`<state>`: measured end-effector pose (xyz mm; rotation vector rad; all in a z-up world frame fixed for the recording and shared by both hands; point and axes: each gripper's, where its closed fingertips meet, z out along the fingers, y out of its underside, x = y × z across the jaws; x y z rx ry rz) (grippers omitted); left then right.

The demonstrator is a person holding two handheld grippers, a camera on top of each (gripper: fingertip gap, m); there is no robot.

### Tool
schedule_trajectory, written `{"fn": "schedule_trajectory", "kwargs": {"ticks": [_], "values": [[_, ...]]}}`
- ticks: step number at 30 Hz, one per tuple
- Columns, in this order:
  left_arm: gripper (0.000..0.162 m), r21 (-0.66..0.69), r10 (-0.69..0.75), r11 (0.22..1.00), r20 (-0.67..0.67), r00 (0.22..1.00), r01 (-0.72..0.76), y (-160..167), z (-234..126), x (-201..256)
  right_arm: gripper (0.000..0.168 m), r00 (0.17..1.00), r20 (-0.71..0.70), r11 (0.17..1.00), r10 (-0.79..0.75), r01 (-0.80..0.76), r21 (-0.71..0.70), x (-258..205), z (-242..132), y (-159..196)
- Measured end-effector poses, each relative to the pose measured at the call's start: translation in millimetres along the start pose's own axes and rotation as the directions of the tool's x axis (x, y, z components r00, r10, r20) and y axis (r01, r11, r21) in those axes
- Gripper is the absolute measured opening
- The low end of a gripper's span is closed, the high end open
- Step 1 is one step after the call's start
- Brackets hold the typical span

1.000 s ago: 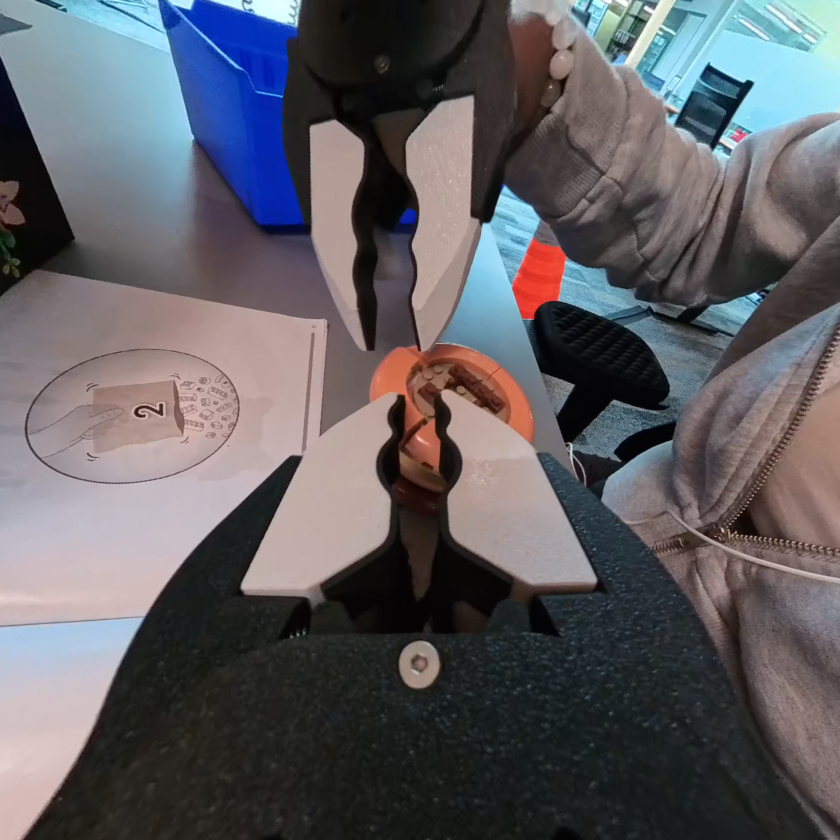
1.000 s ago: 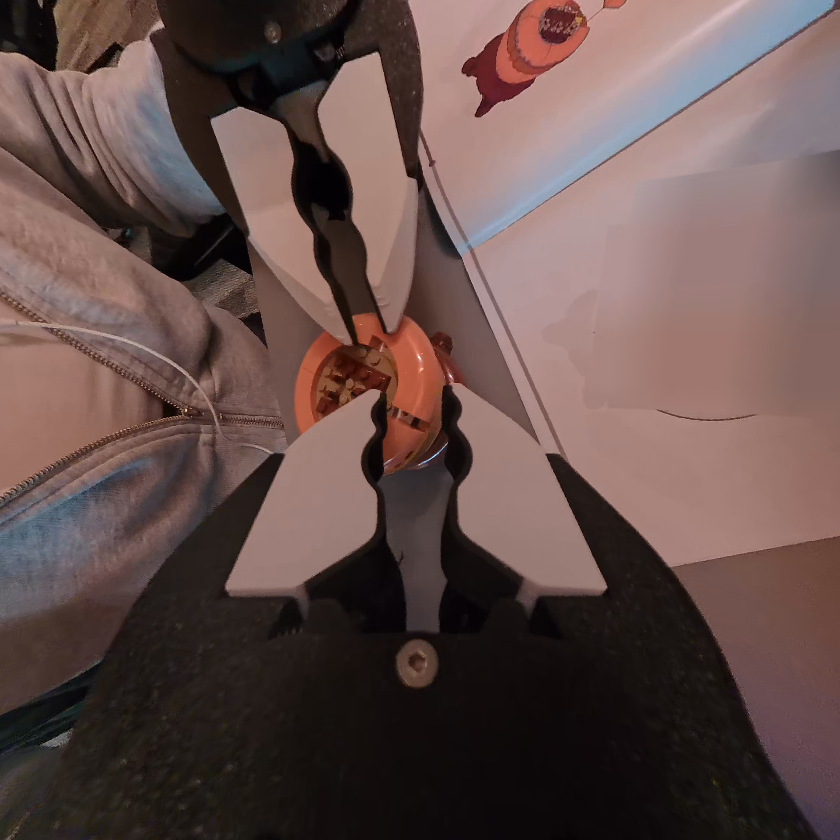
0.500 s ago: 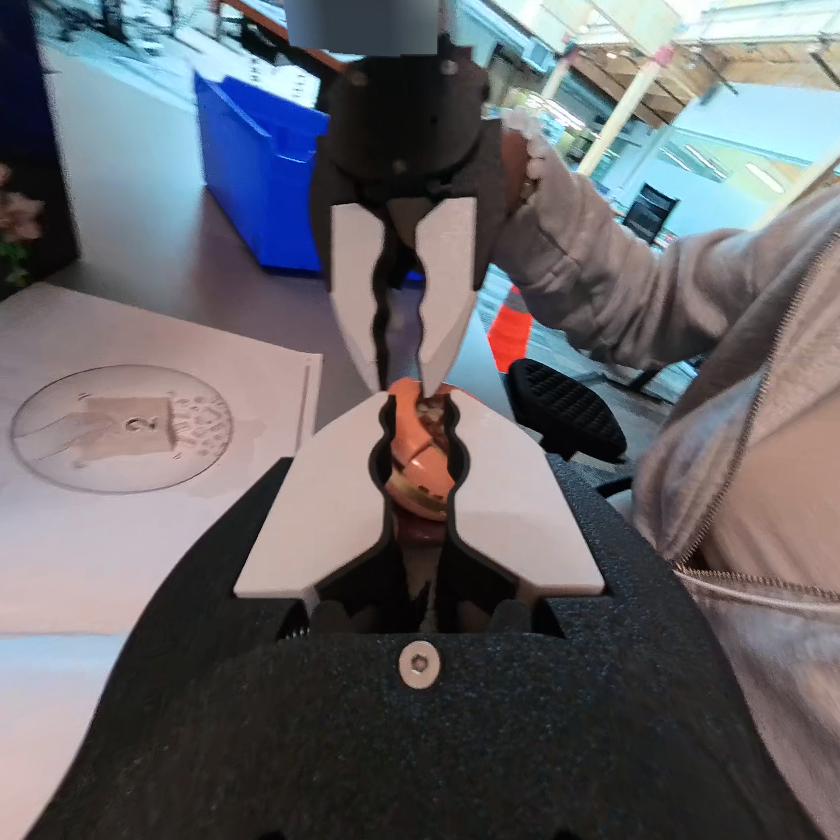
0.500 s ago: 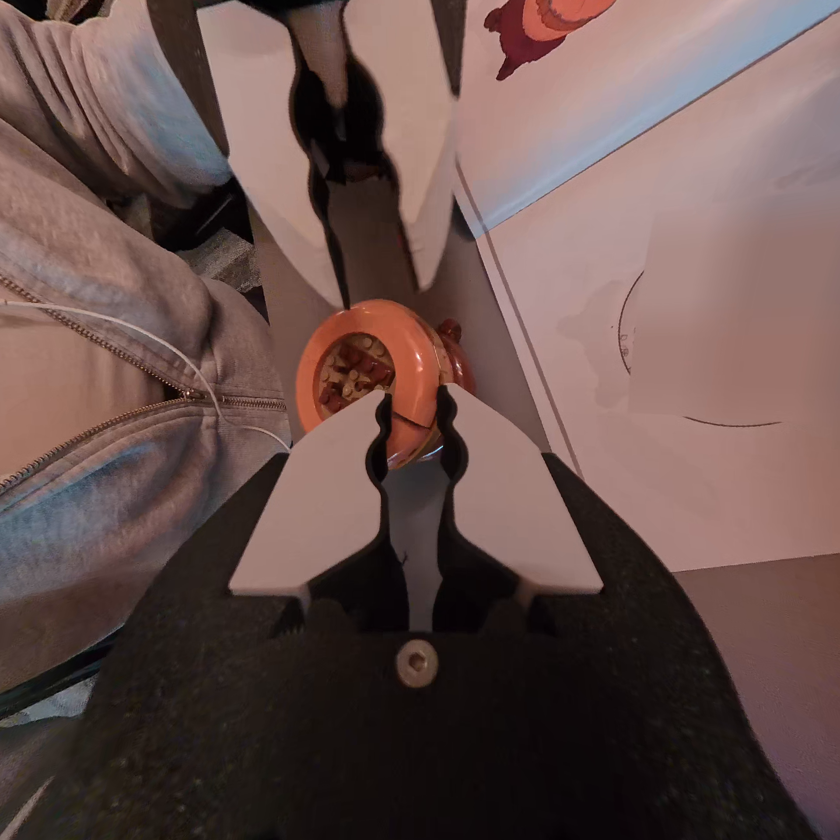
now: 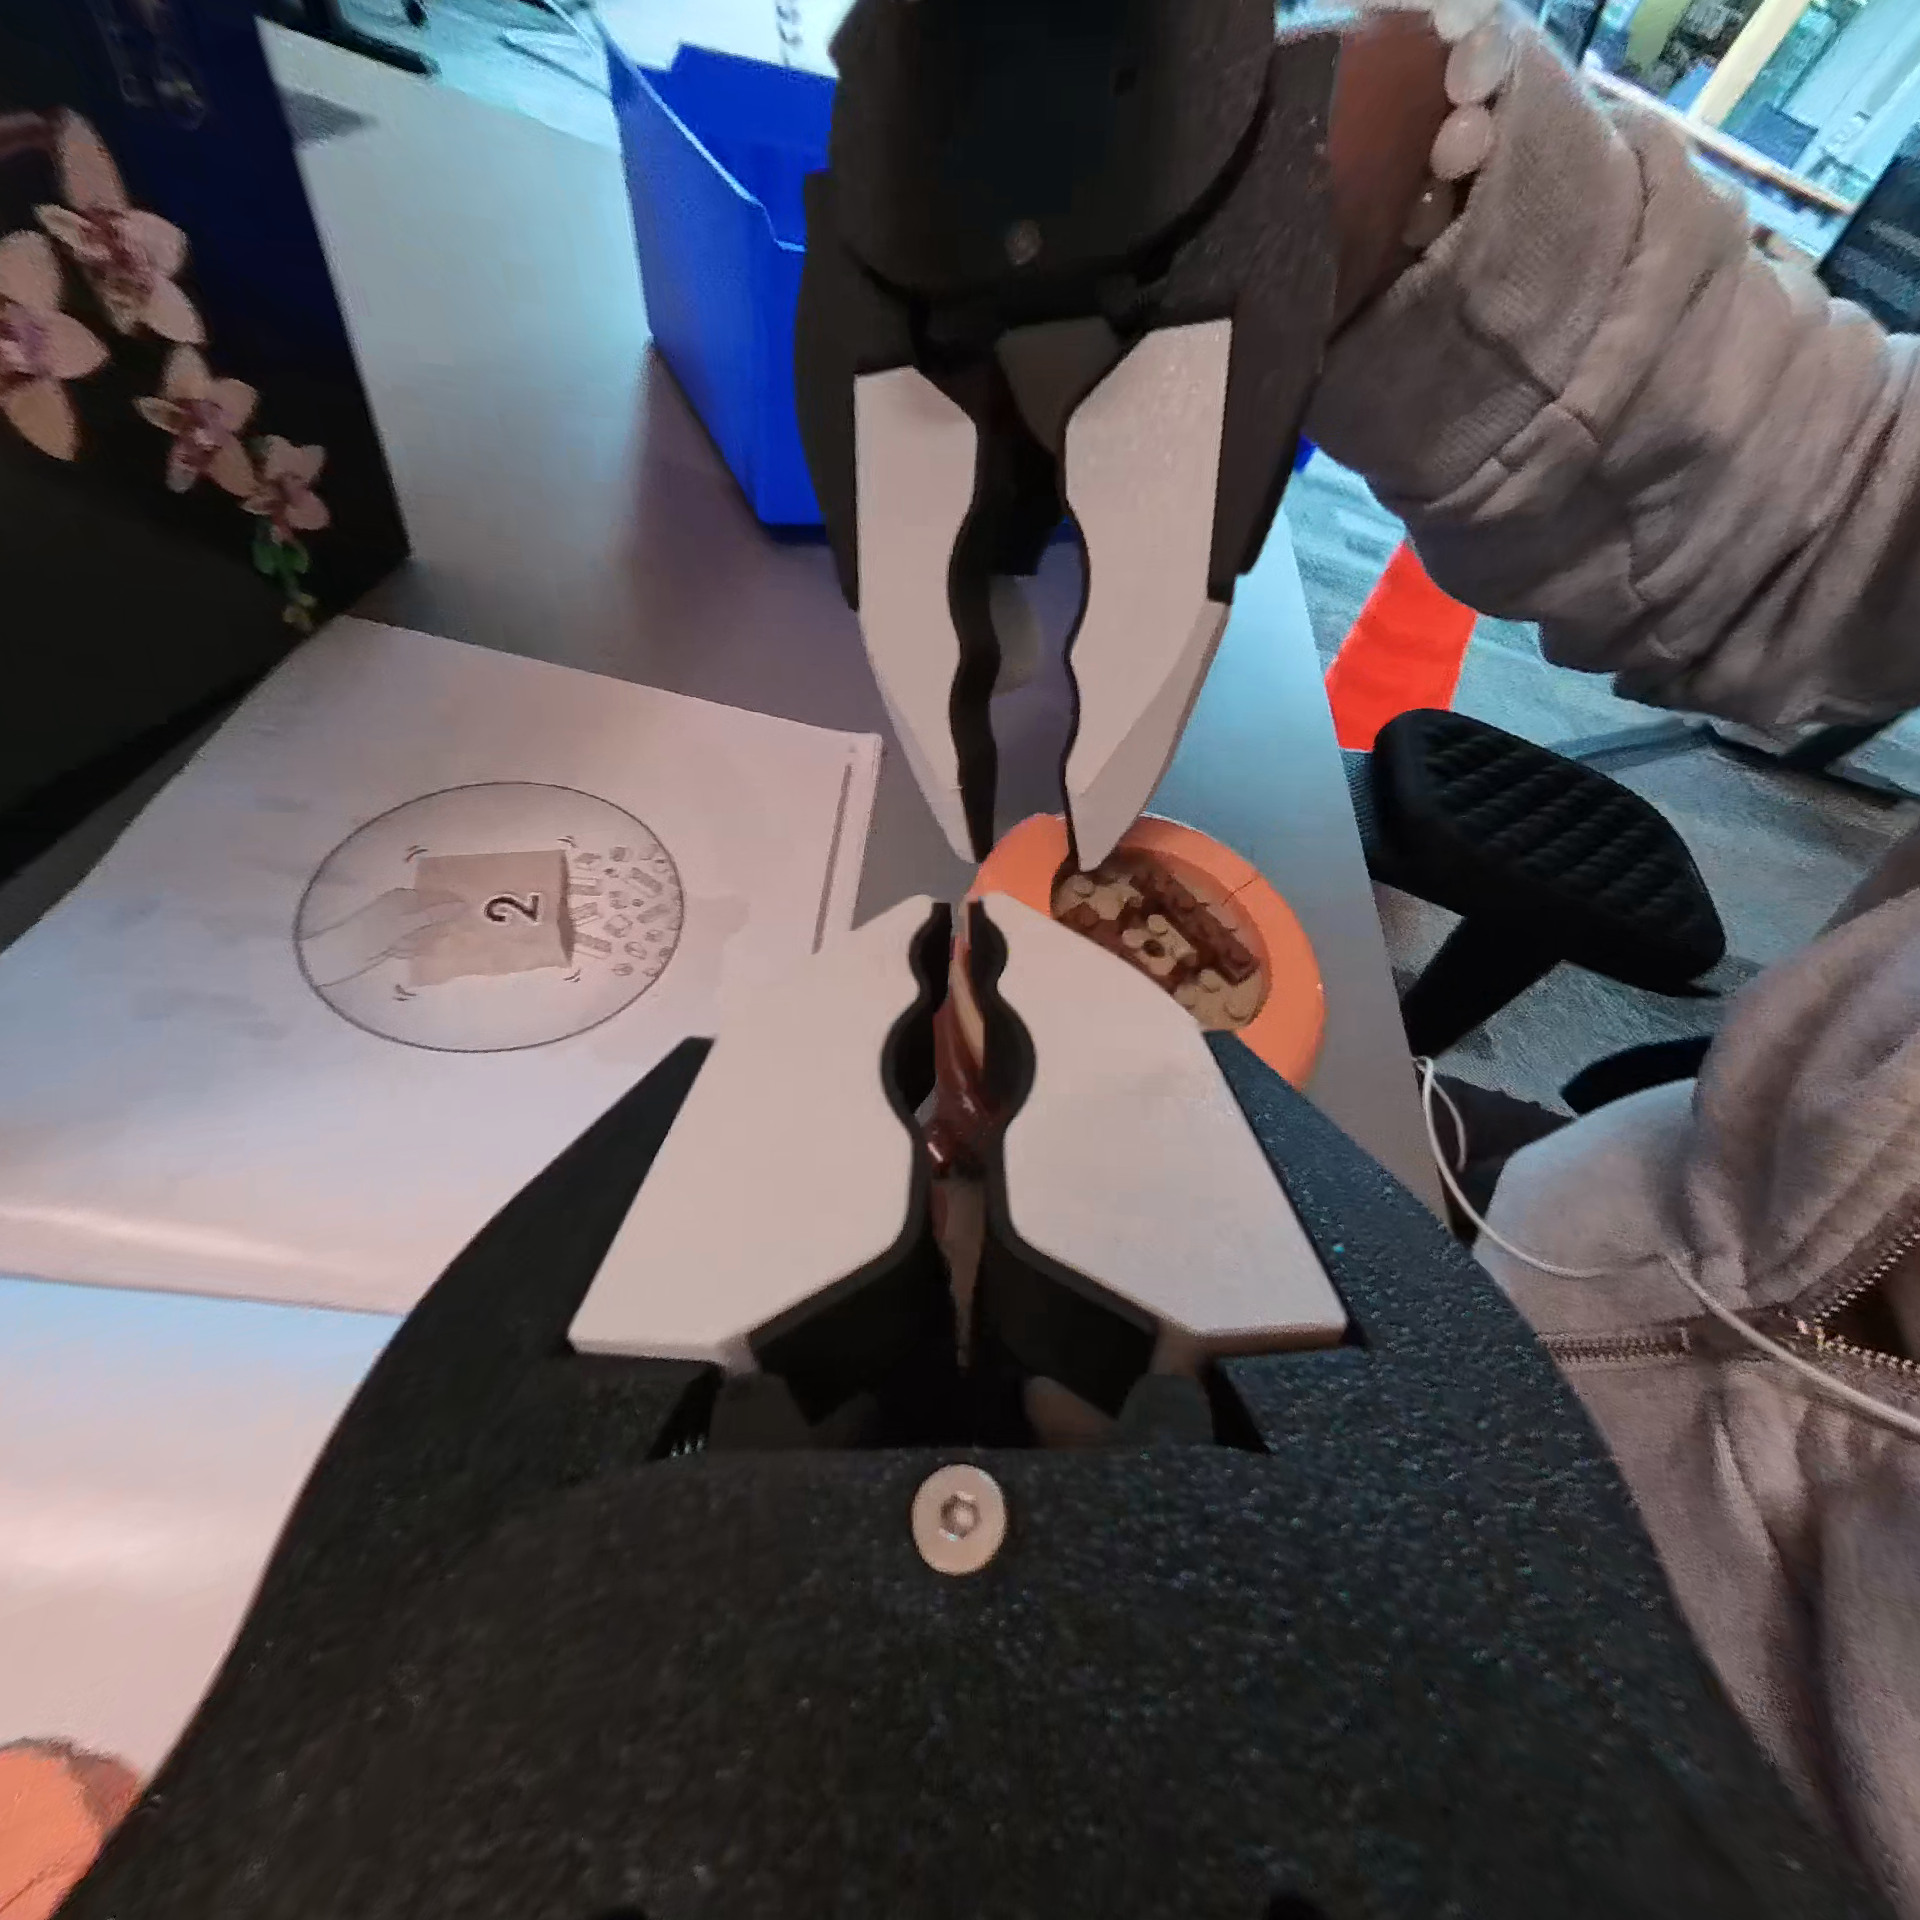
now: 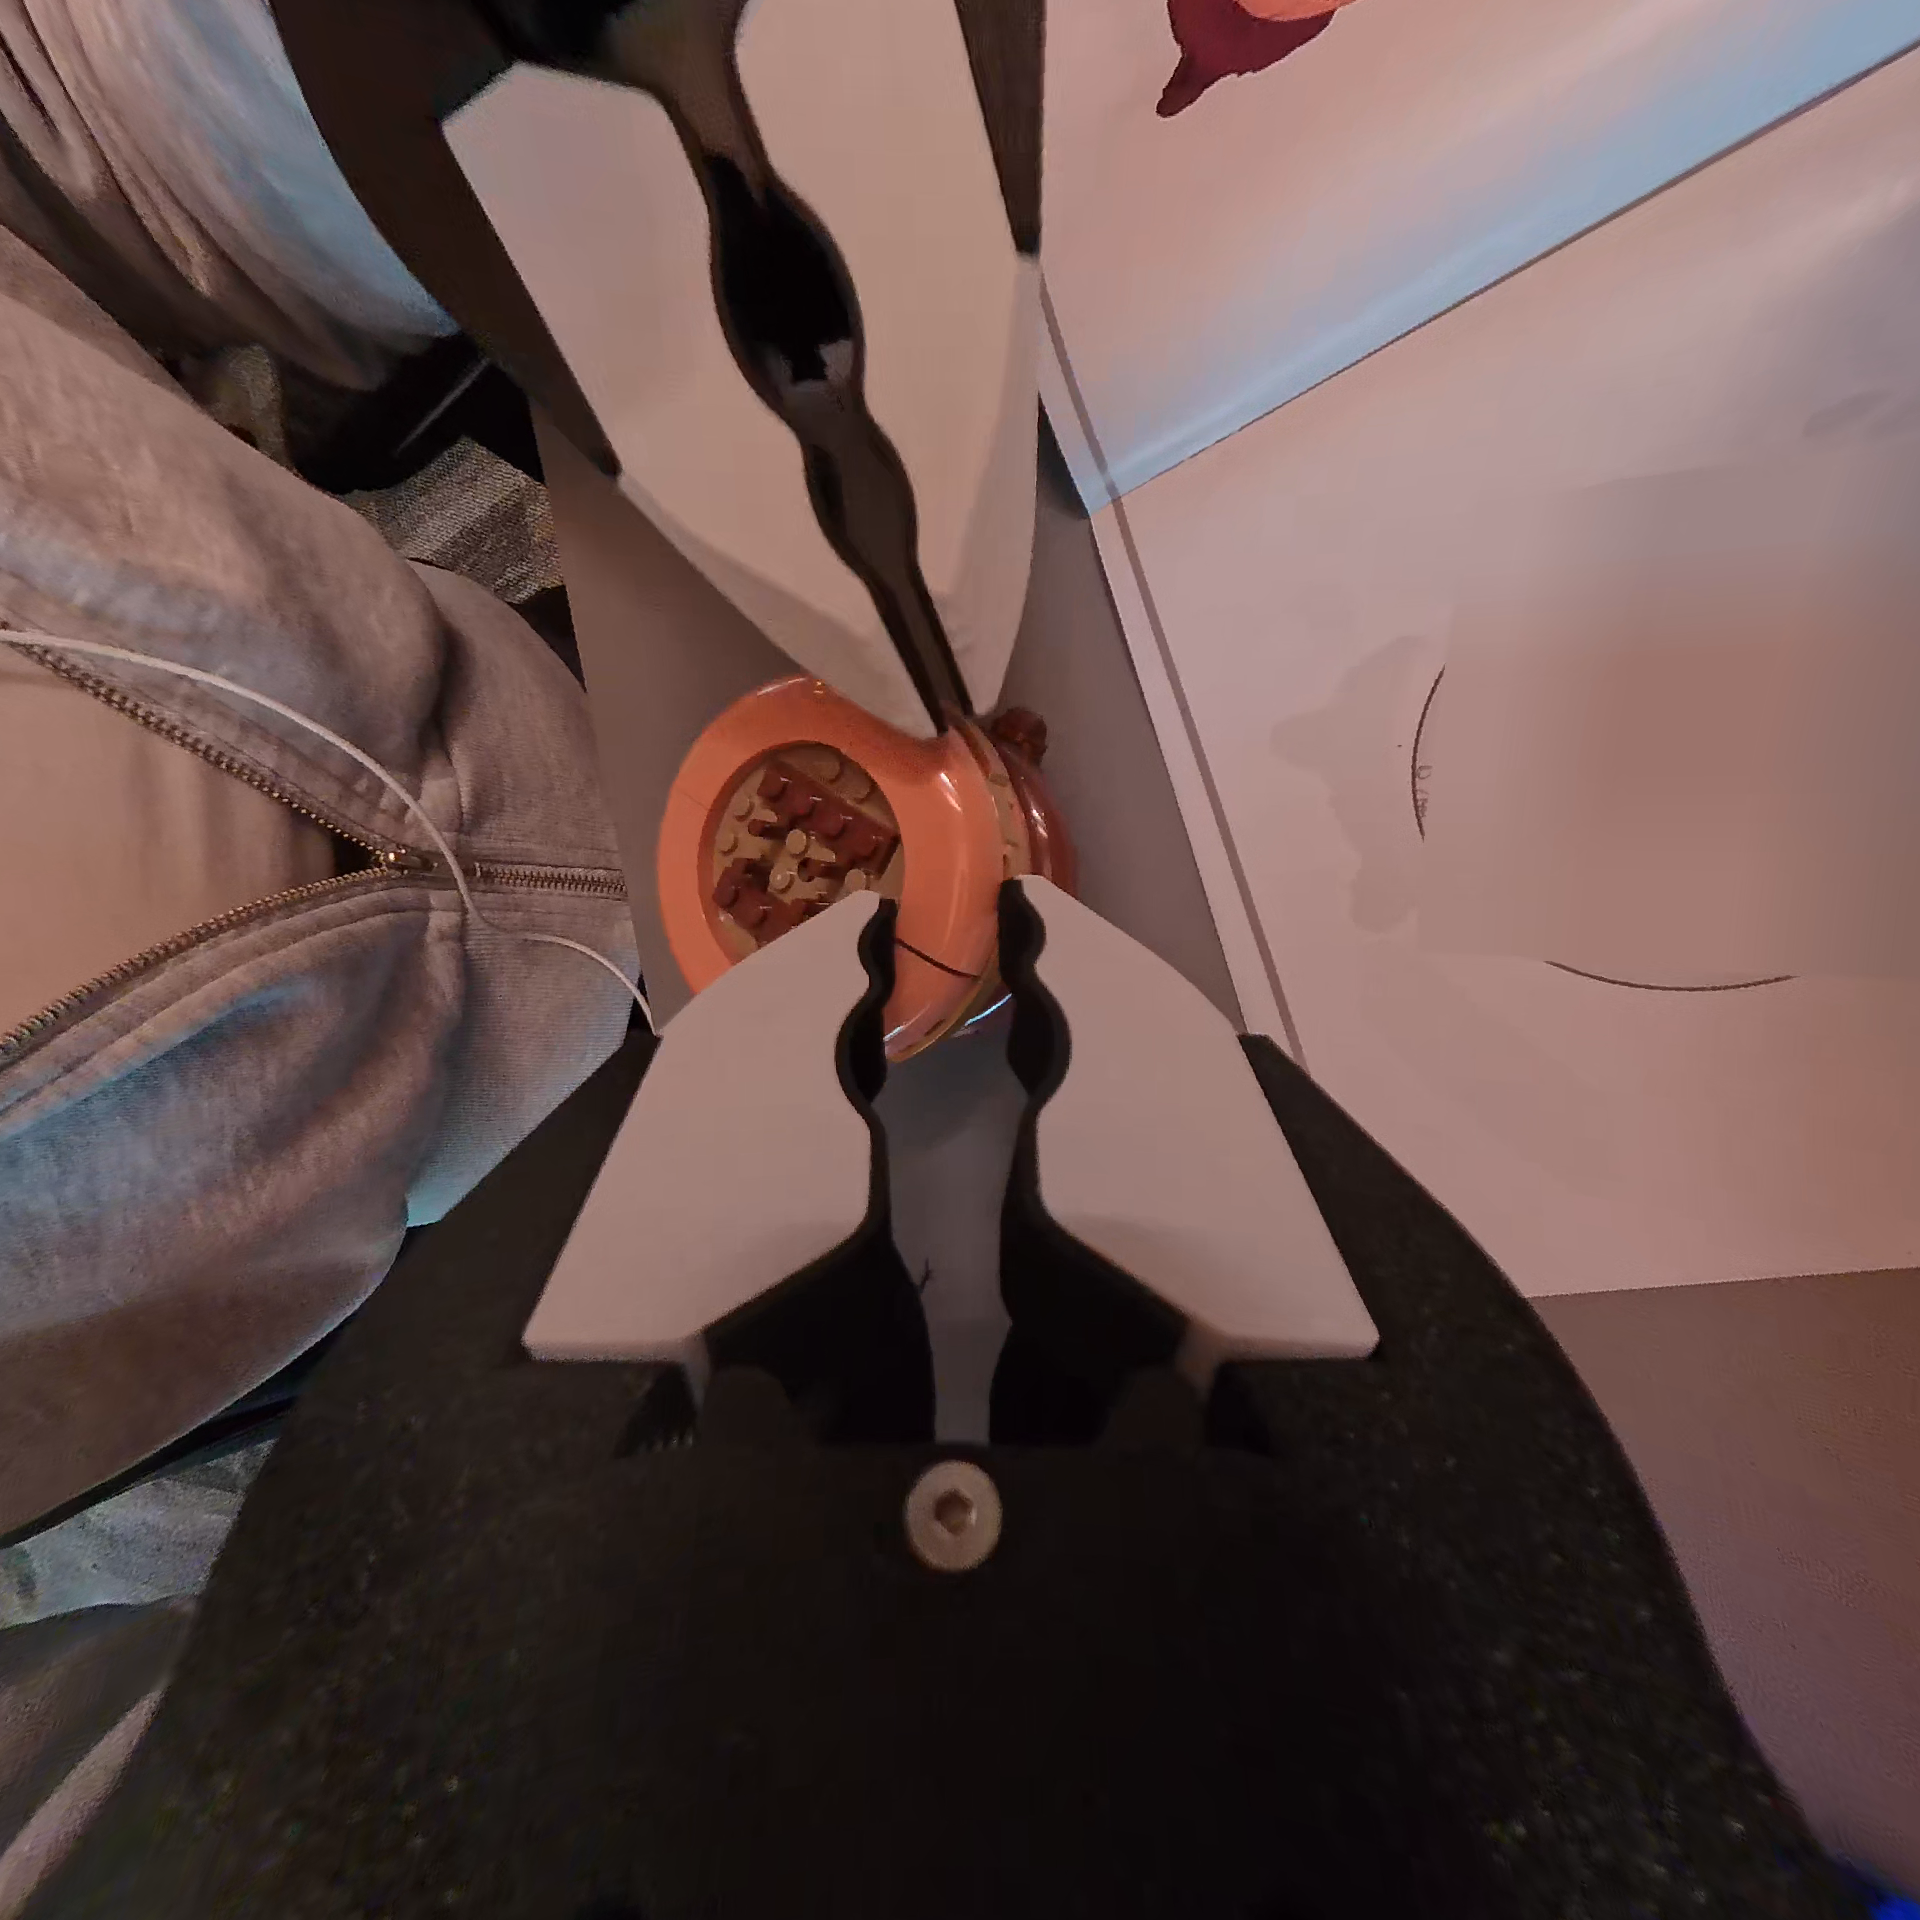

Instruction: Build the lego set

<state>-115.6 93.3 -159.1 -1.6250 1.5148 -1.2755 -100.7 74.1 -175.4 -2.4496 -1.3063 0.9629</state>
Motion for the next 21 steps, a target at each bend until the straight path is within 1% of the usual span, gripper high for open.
{"fn": "schedule_trajectory", "kwargs": {"ticks": [2, 5, 9, 10, 12, 13, 14, 15, 16, 17, 19, 21], "values": [[0.003, -0.039, 0.008, 0.999, -0.019, 1.0, -0.009, 4, 7, 3, 0.019, 1.0, 0.004, 1.0, 0.001, -0.001, 0.002, 0, 0, 0], [0.003, -0.04, 0.02, 0.999, -0.042, 0.999, -0.022, 4, 10, 8, 0.019, 1.0, 0.006, 1.0, 0.004, -0.004, 0.015, 0, 1, -1], [0.004, -0.046, 0.063, 0.997, -0.036, 0.997, -0.065, 5, 9, 9, 0.019, 1.0, 0.015, 0.998, 0.021, -0.022, 0.052, -1, 1, -2], [0.004, -0.047, 0.073, 0.996, -0.034, 0.997, -0.075, 5, 9, 10, 0.024, 0.999, 0.011, 0.996, 0.036, -0.037, 0.08, 1, 1, -4], [0.004, -0.054, 0.1, 0.993, -0.025, 0.995, -0.101, 5, 9, 11, 0.038, 0.994, 0.03, 0.975, 0.101, -0.105, 0.194, 2, -5, -13], [0.004, -0.057, 0.118, 0.991, -0.016, 0.993, -0.119, 5, 9, 11, 0.052, 0.986, 0.042, 0.948, 0.163, -0.169, 0.269, 5, -10, -17], [0.003, -0.061, 0.136, 0.989, -0.009, 0.991, -0.136, 5, 9, 12, 0.062, 0.97, 0.066, 0.907, 0.234, -0.242, 0.345, 8, -15, -19], [0.003, -0.063, 0.152, 0.986, -0.003, 0.988, -0.151, 5, 8, 12, 0.064, 0.949, 0.113, 0.849, 0.294, -0.313, 0.426, 9, -18, -20], [0.004, -0.063, 0.166, 0.984, 0.004, 0.986, -0.165, 5, 8, 13, 0.066, 0.918, 0.175, 0.77, 0.357, -0.395, 0.5, 10, -20, -19], [0.004, -0.062, 0.179, 0.982, 0.009, 0.984, -0.178, 5, 8, 13, 0.068, 0.869, 0.253, 0.686, 0.426, -0.492, 0.535, 11, -19, -14], [0.004, -0.057, 0.195, 0.979, 0.015, 0.981, -0.194, 5, 8, 14, 0.069, 0.754, 0.397, 0.545, 0.524, -0.655, 0.523, 10, -7, 1], [0.003, -0.05, 0.204, 0.978, 0.022, 0.979, -0.203, 5, 8, 14, 0.071, 0.666, 0.5, 0.47, 0.553, -0.745, 0.473, 4, 4, 9]]}}
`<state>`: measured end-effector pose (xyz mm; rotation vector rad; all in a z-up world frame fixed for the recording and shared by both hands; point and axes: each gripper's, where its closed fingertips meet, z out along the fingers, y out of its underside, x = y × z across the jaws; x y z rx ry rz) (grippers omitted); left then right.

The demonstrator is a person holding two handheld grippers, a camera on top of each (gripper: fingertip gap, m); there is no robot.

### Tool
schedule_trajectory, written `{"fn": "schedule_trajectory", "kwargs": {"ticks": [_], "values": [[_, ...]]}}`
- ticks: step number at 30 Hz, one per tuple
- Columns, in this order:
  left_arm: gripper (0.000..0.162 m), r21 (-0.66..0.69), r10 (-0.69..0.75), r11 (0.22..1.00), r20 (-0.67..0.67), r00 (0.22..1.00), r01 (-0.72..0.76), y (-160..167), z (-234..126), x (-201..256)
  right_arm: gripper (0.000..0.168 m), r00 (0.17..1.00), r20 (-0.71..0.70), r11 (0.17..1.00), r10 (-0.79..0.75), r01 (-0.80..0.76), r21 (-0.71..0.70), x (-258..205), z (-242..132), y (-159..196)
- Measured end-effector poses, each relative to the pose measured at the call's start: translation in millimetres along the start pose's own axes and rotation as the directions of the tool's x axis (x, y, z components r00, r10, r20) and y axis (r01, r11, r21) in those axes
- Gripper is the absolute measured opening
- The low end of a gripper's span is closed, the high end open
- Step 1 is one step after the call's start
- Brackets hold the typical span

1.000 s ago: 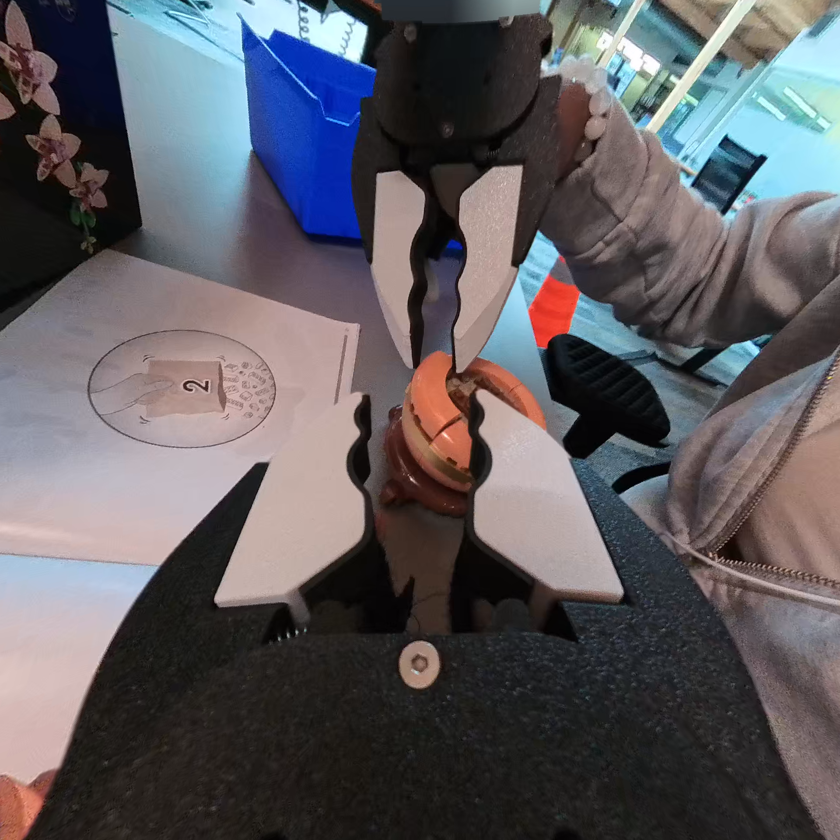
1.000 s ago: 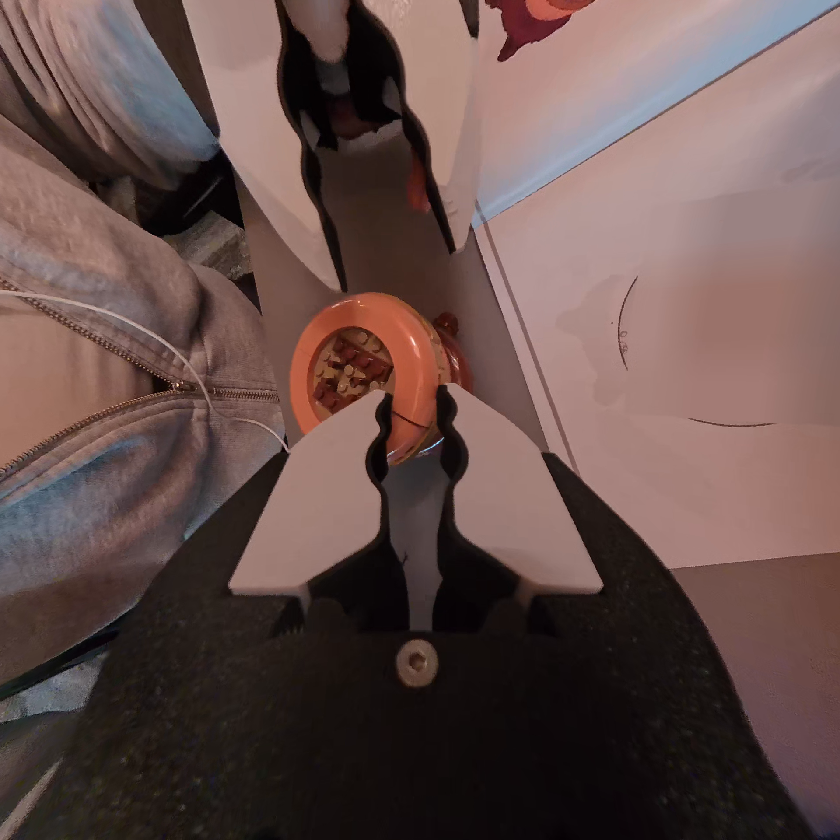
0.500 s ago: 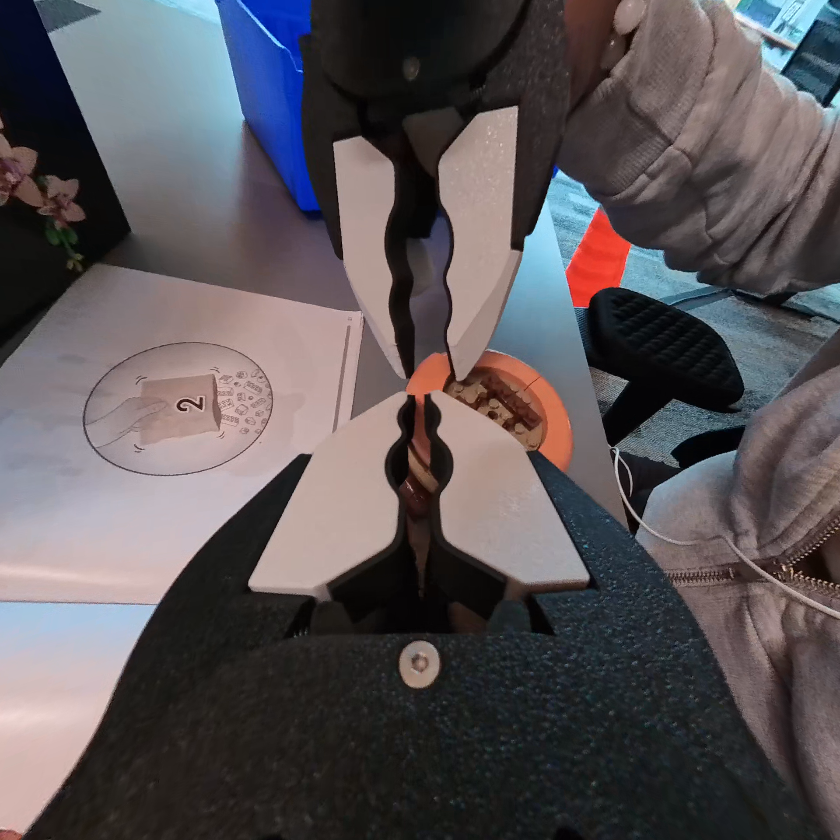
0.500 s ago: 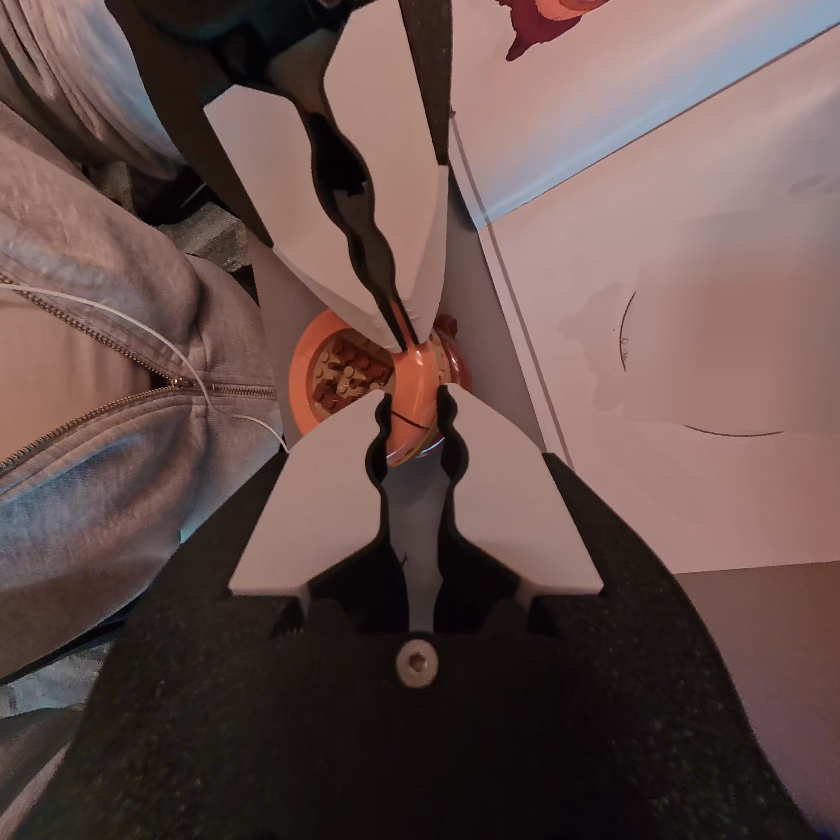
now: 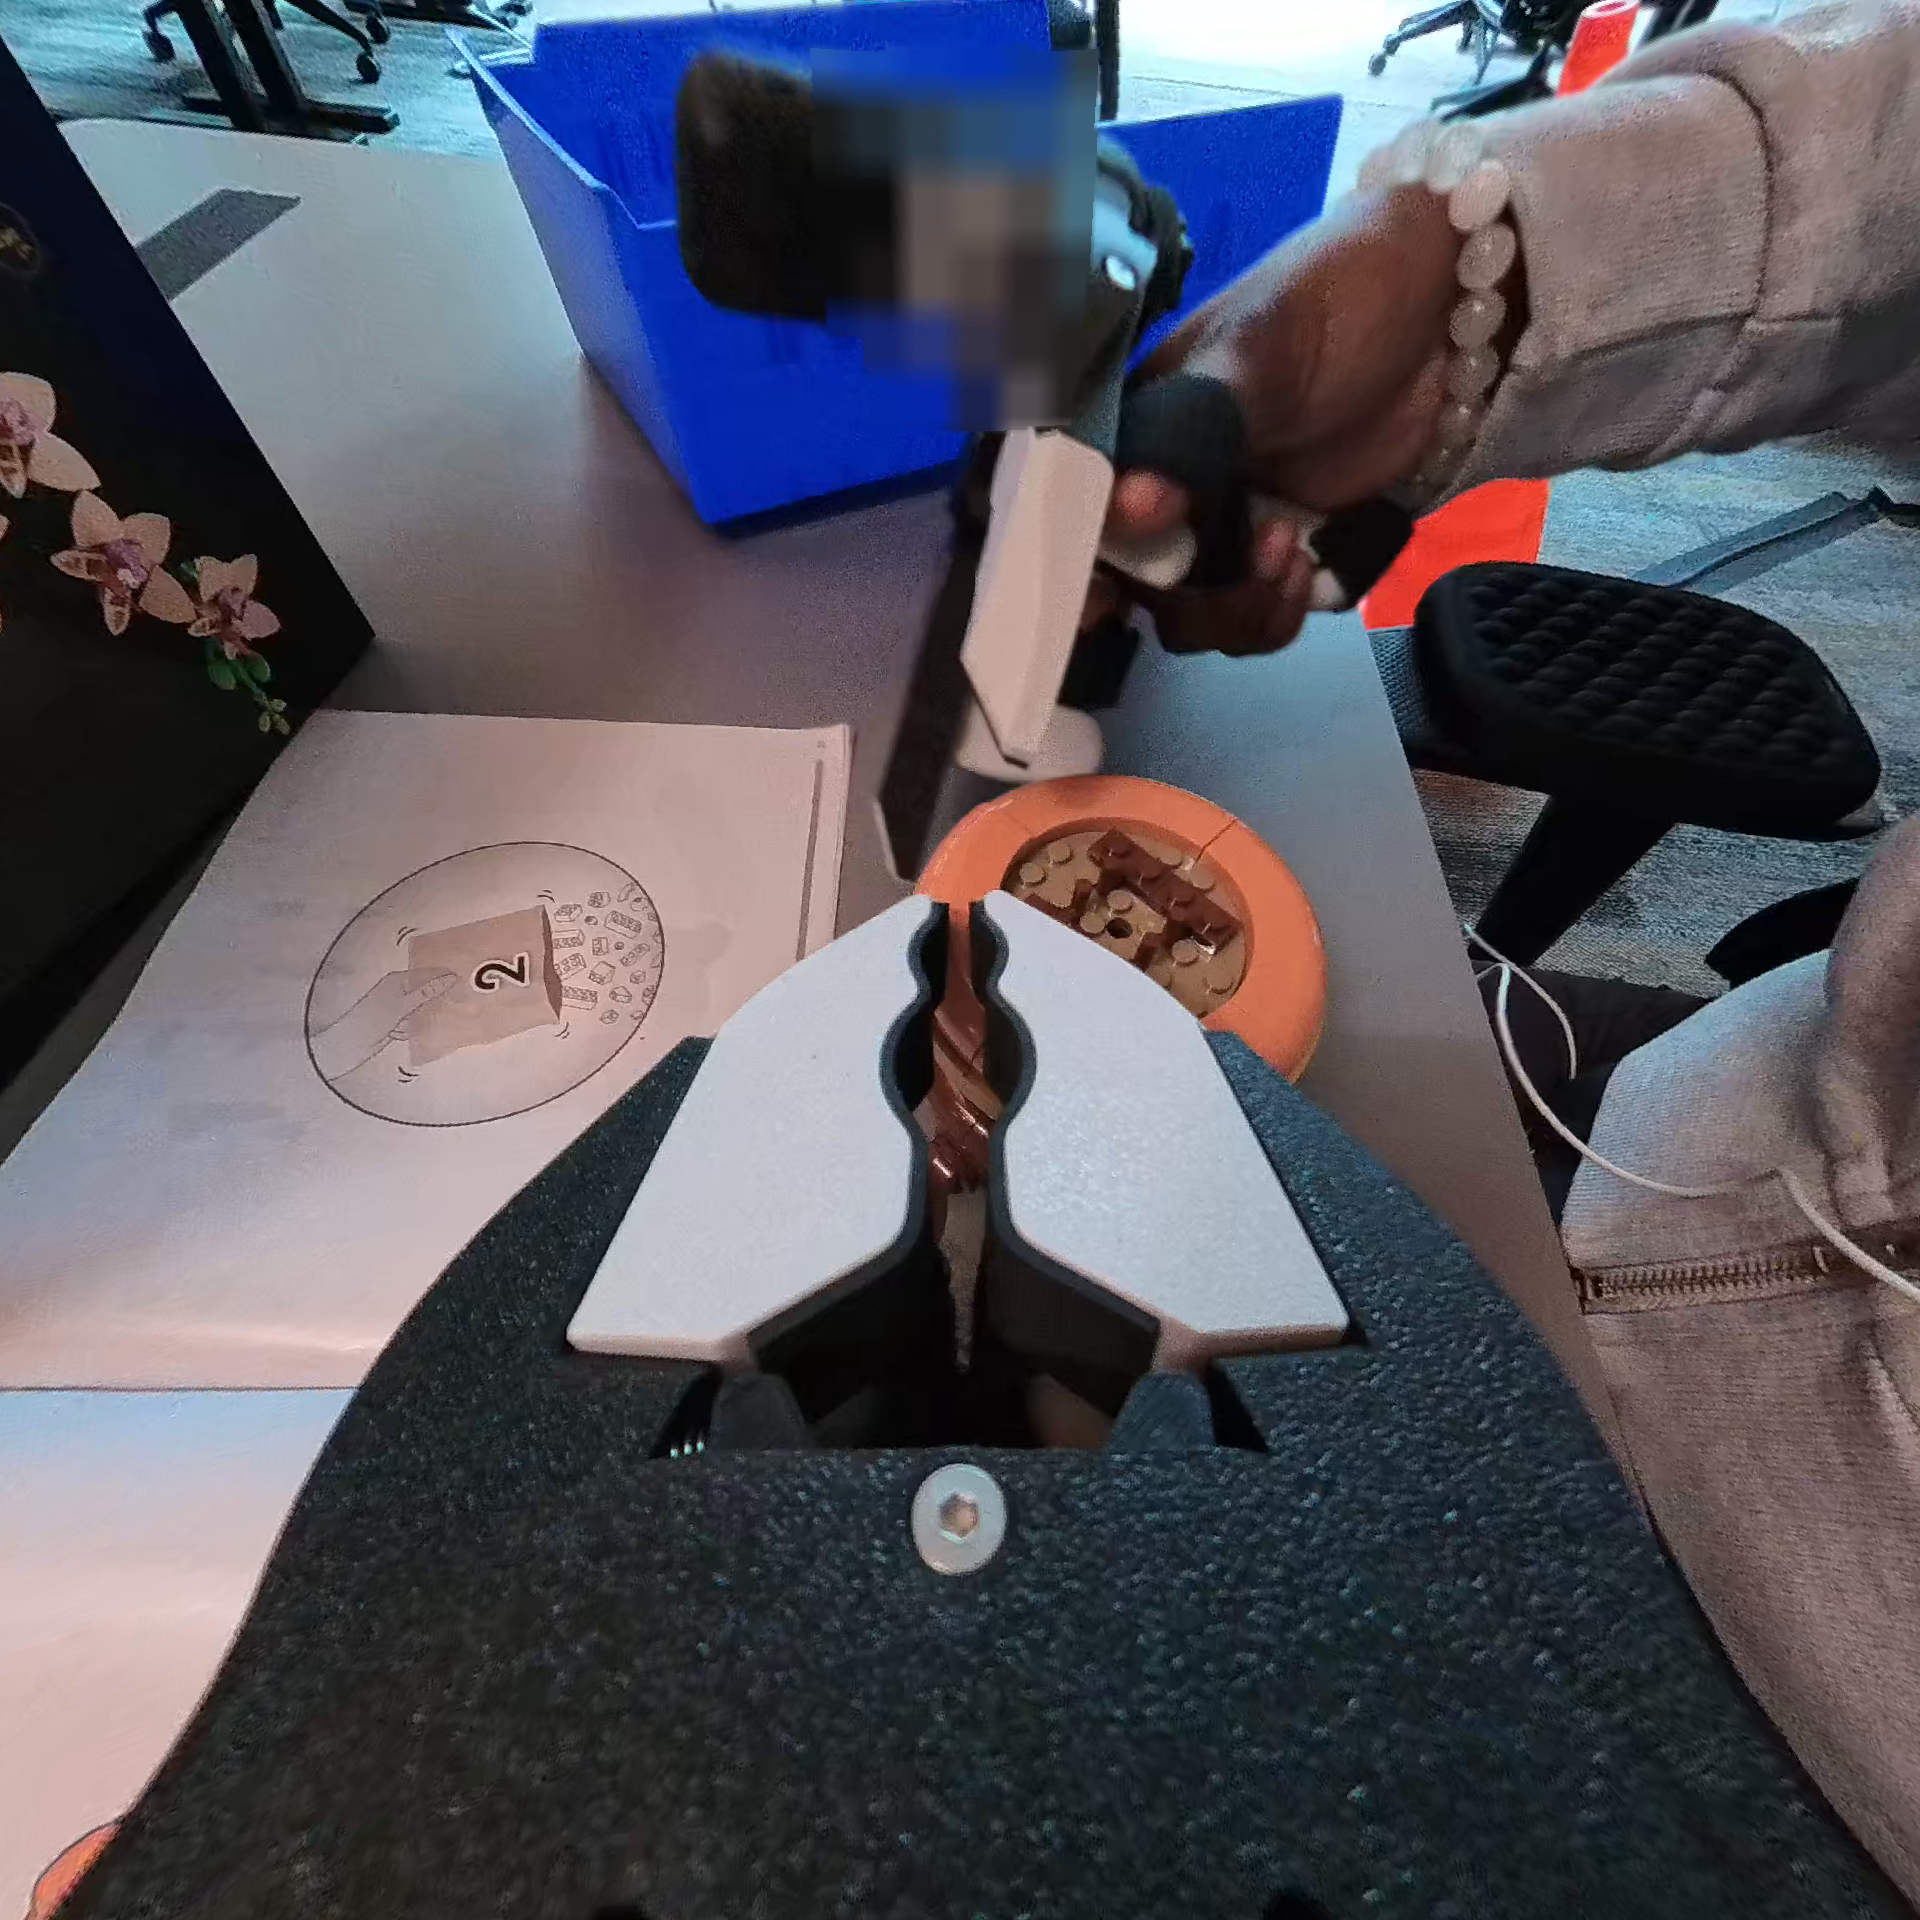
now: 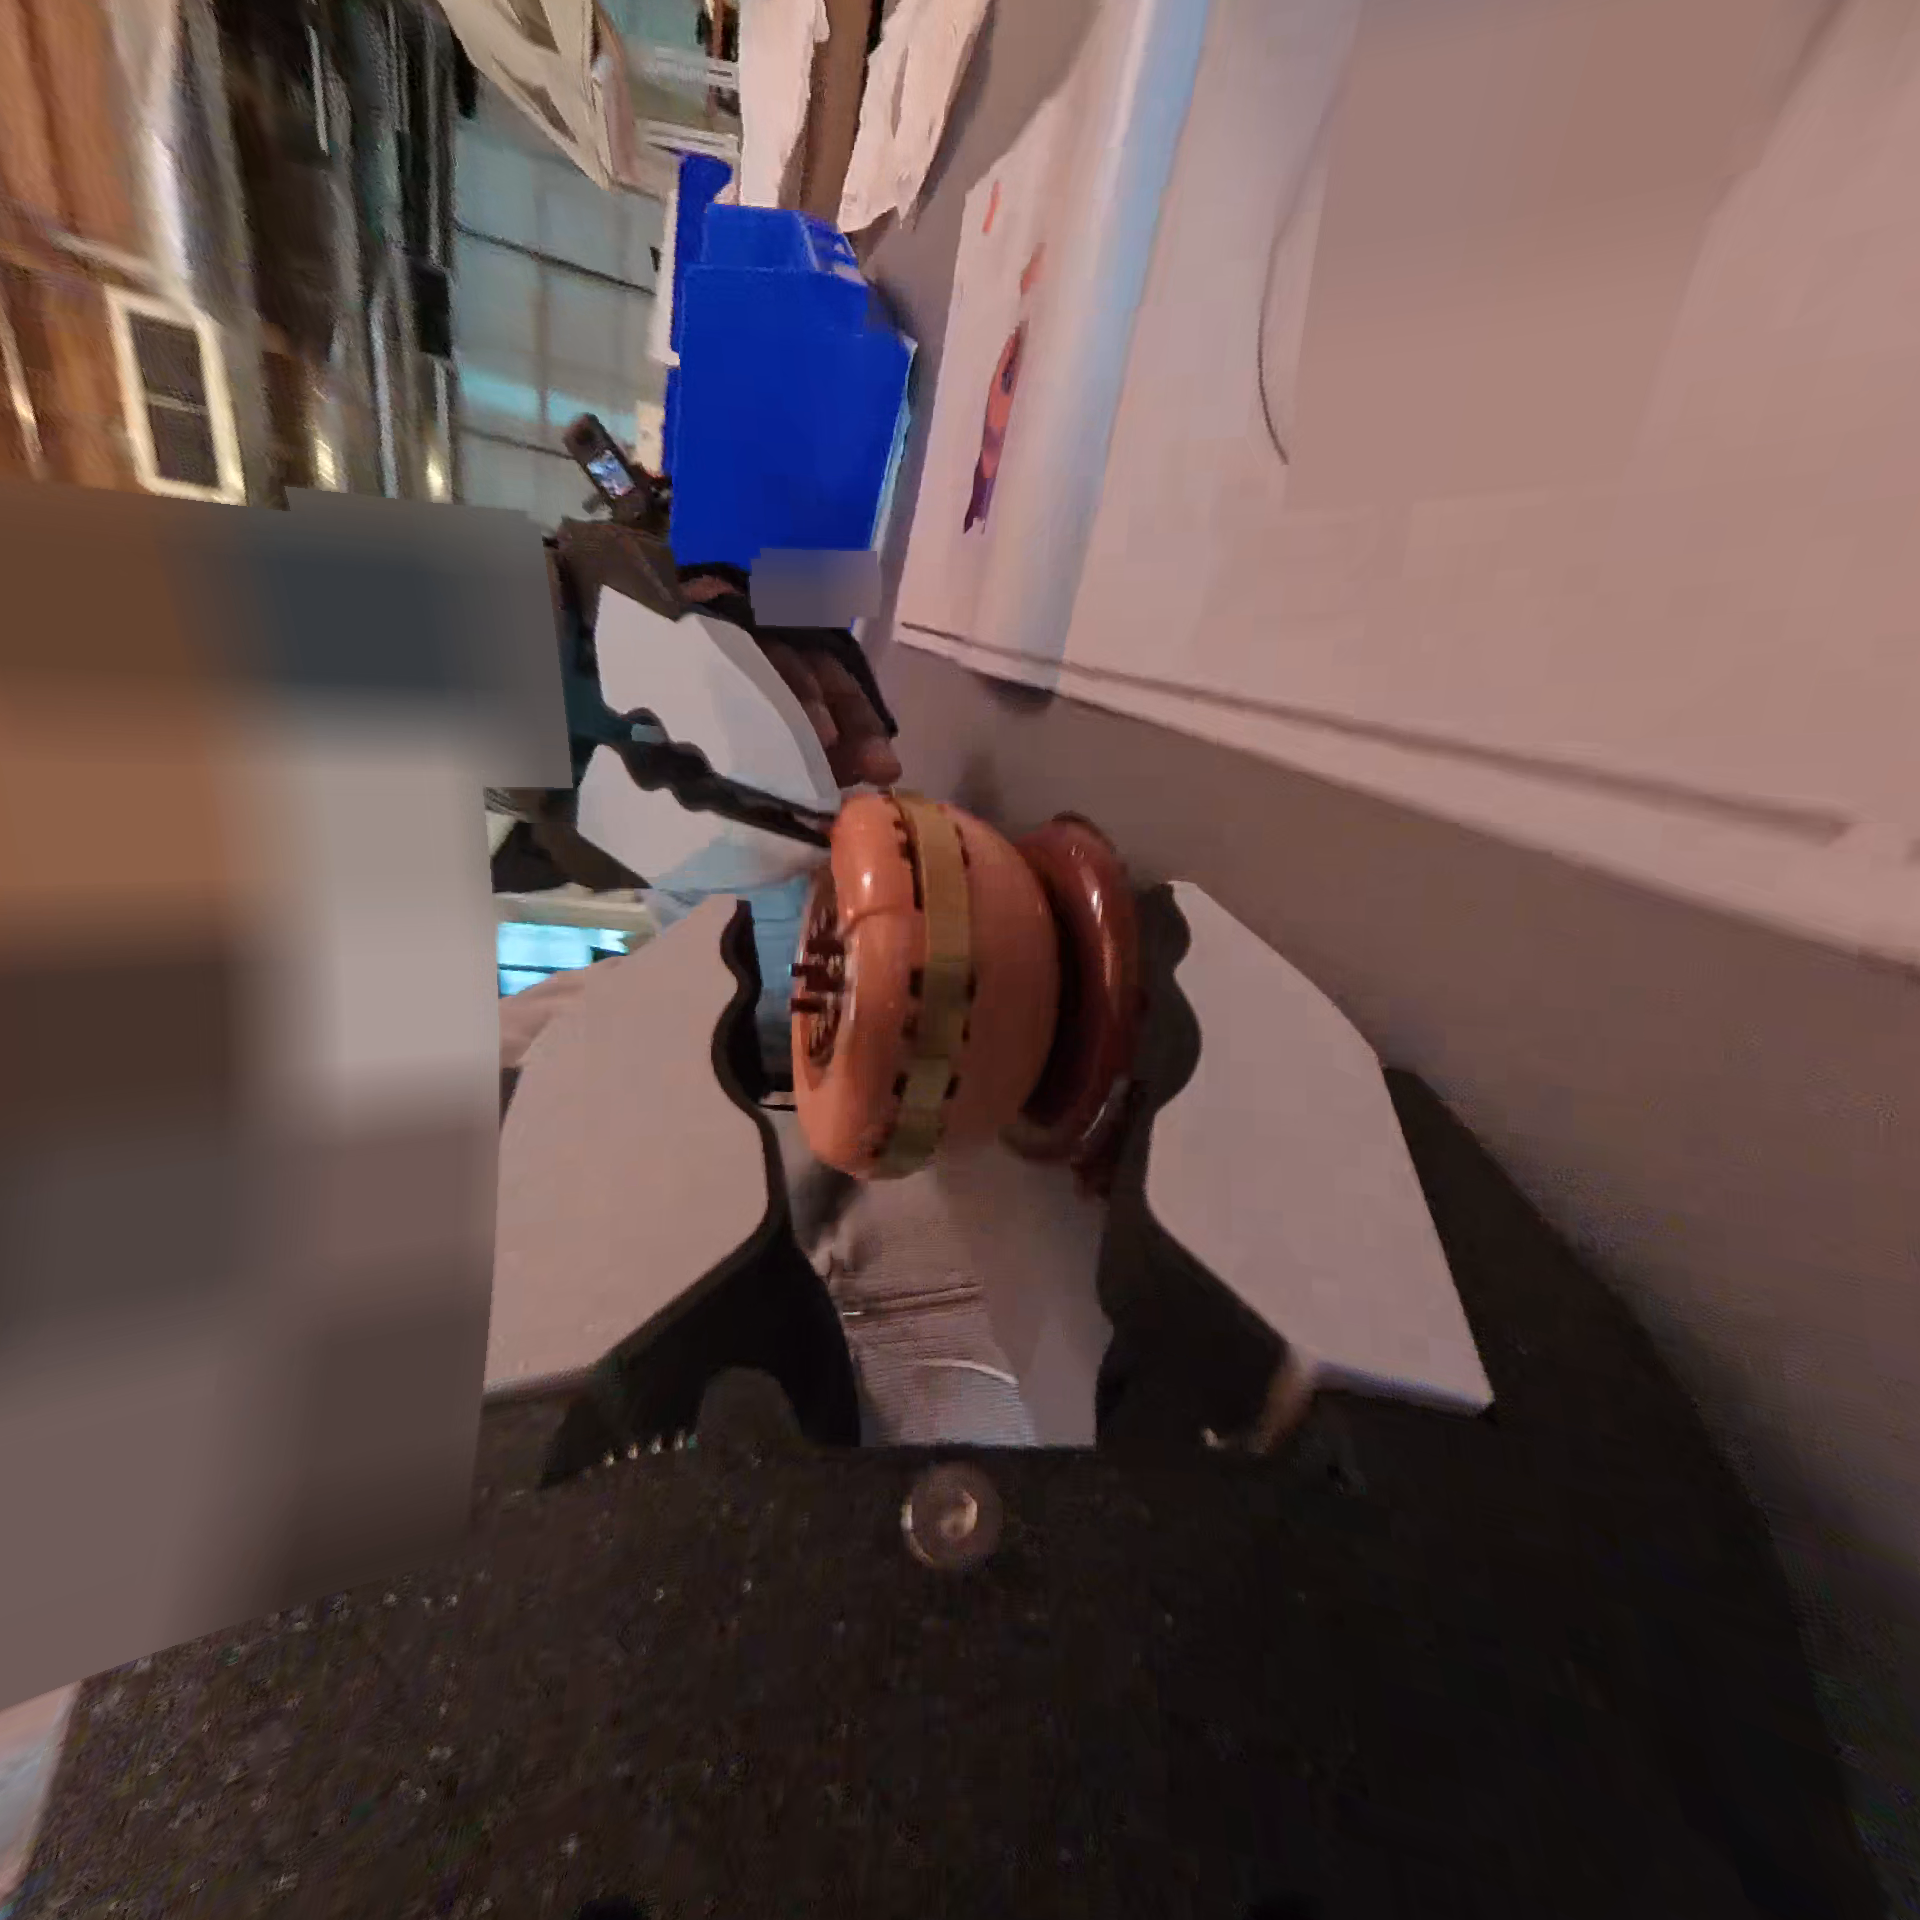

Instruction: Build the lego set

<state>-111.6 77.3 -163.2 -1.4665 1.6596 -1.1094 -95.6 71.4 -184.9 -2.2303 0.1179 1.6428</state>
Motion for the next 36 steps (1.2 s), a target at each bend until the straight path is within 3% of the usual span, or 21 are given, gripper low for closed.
{"fn": "schedule_trajectory", "kwargs": {"ticks": [6, 16, 17, 19, 21, 25, 30, 33, 35, 36], "values": [[0.001, 0.013, -0.007, 1.0, -0.006, 1.0, 0.007, 0, 0, 3, 0.058, 0.991, 0.083, 0.994, 0.105, -0.105, -0.011, 2, 10, 4], [0.003, 0.045, 0.105, 0.993, 0.101, 0.989, -0.11, -1, 0, 5, 0.048, 0.992, 0.112, 0.998, 0.055, -0.05, -0.045, -1, 11, 9], [0.01, 0.046, 0.133, 0.989, 0.136, 0.982, -0.14, -1, -1, 4, 0.049, 0.993, 0.109, 0.998, 0.049, -0.044, -0.051, 0, 11, 10], [0.044, 0.043, 0.159, 0.985, 0.185, 0.97, -0.169, -1, -4, 6, 0.05, 0.993, 0.106, 0.998, 0.042, -0.037, -0.054, 0, 11, 12], [0.052, 0.086, 0.158, 0.981, 0.185, 0.97, -0.176, -6, -8, 16, 0.05, 0.994, 0.108, 0.998, 0.031, -0.025, -0.057, 0, 11, 13], [0.09, 0.096, 0.183, 0.975, 0.179, 0.967, -0.203, -10, -10, 37, 0.049, 0.993, 0.113, 0.999, 0.018, -0.012, -0.051, -1, 12, 13], [0.077, -0.044, 0.223, 0.975, 0.141, 0.965, -0.219, 14, 0, 47, 0.048, 0.994, 0.114, 0.999, 0.004, 0.001, -0.046, -1, 12, 13], [0.074, -0.05, 0.261, 0.965, 0.15, 0.954, -0.256, 14, 1, 49, 0.048, 0.993, 0.118, 0.999, -0.001, 0.005, -0.036, -1, 12, 12], [0.057, -0.069, 0.301, 0.953, 0.126, 0.945, -0.294, 15, 3, 56, 0.046, 0.993, 0.121, 0.999, -0.009, 0.013, -0.031, -2, 12, 12], [0.057, -0.072, 0.303, 0.953, 0.139, 0.943, -0.296, 15, 3, 56, 0.047, 0.993, 0.12, 0.999, -0.014, 0.017, -0.03, -2, 11, 12]]}}
